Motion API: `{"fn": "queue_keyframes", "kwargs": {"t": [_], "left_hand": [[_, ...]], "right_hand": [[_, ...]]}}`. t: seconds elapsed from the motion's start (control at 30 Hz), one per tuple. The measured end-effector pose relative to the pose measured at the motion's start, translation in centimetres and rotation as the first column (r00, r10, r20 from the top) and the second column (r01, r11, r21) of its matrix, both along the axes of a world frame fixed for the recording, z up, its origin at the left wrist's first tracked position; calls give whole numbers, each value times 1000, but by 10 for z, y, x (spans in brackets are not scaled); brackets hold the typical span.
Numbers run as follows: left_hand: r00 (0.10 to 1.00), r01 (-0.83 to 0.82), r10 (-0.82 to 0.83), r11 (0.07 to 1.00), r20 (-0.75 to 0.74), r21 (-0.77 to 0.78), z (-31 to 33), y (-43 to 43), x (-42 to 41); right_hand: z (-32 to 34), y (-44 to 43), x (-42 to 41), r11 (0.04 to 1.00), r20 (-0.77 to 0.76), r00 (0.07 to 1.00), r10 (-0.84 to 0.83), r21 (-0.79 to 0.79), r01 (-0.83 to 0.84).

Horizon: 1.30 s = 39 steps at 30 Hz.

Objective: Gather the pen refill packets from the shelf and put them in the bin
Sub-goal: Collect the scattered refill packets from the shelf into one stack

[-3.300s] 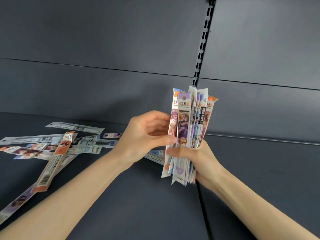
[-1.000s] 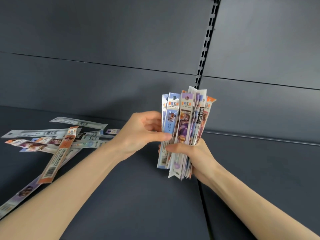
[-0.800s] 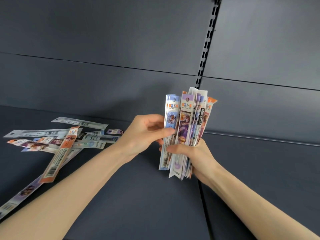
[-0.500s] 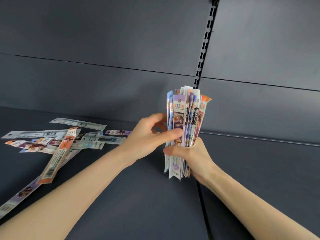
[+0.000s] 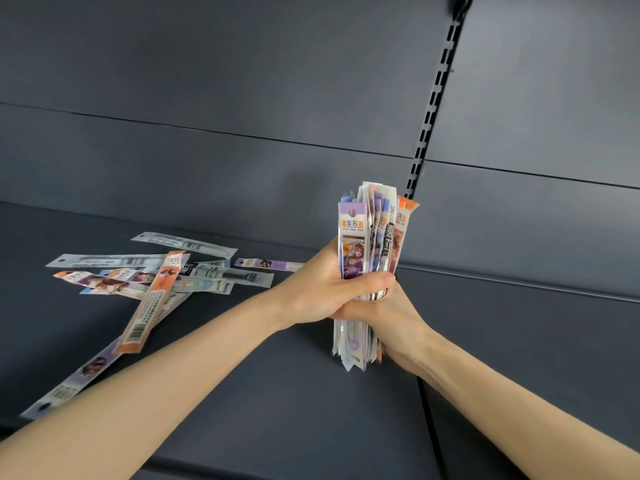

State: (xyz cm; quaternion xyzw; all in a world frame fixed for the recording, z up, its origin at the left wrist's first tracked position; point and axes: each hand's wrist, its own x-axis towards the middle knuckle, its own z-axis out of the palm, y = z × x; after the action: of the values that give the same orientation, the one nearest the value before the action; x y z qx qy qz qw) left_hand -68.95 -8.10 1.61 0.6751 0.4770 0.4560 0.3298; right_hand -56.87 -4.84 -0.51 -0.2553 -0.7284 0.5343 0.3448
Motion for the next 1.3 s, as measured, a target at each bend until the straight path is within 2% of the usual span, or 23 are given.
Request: {"fn": "queue_keyframes", "kwargs": {"t": [0.23,0.37,0.43,0.53,0.67,0.83,0.93,1.0,1.13,1.23,1.3], "left_hand": [[994,-6,6,1000,-112,0,22,-28,-57],[997,7,-10,999,-70,-42,21,-41,-115],[982,-48,35,997,-185,-65,15,-46,-152],[903,-183,134,980,-407,-82,8,-55,-203],[729,-329,236,944,-643,-27,0,-64,-254],[629,-406,180,906,-756,-122,-20,-63,-272],[501,-427,209,904,-840,-30,-27,-56,-267],[544,-424,221,905,-809,-38,-29,-51,-270],[773,-367,242,925,-586,-103,-35,-45,-289],[854,-296,222,951,-470,-88,-31,-47,-298],[881,-238,163,964,-445,-116,-25,-49,-304]], "right_hand": [[8,-15,-55,998,18,999,32,-58,-31],[14,-21,-96,997,19,1000,-11,-80,13],[17,-25,-118,997,14,999,-32,-67,33],[18,-34,-150,996,39,999,-39,-82,42],[8,-37,-185,981,82,985,-154,-106,162],[9,-39,-204,950,142,949,-281,-97,296],[11,-37,-211,931,142,930,-339,-92,353],[11,-35,-216,924,134,923,-360,-85,373],[9,-34,-222,921,137,920,-366,-88,379],[7,-35,-224,924,94,931,-352,-126,362],[6,-35,-223,930,84,937,-338,-122,347]]}}
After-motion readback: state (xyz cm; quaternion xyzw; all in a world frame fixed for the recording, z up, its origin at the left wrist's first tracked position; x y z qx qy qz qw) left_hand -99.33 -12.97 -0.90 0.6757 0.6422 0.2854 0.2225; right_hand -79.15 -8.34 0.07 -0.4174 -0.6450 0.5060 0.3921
